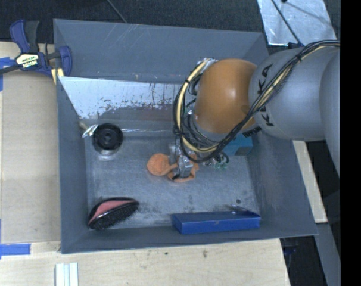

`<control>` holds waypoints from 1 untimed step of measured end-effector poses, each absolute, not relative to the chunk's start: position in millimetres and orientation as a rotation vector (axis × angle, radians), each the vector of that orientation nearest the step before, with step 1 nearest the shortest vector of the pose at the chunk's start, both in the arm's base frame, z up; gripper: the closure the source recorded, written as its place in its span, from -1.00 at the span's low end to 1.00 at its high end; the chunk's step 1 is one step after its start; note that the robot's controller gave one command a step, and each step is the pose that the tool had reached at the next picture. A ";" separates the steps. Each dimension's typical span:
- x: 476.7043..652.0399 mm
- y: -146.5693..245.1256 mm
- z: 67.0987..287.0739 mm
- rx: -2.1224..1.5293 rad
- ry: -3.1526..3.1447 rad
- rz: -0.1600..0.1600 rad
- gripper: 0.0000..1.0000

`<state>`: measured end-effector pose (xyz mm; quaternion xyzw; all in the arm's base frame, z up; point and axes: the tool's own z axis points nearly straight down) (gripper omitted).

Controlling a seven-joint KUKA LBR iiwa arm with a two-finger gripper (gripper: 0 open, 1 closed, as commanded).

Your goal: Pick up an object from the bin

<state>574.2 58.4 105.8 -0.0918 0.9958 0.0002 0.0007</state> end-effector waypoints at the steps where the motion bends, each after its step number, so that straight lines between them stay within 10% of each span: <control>1: 538.0 44.5 305.7 -0.318 3.126 0.000 1.00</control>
Offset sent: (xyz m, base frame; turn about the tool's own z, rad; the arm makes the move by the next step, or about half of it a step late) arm 0.0000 0.0000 0.0000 0.0000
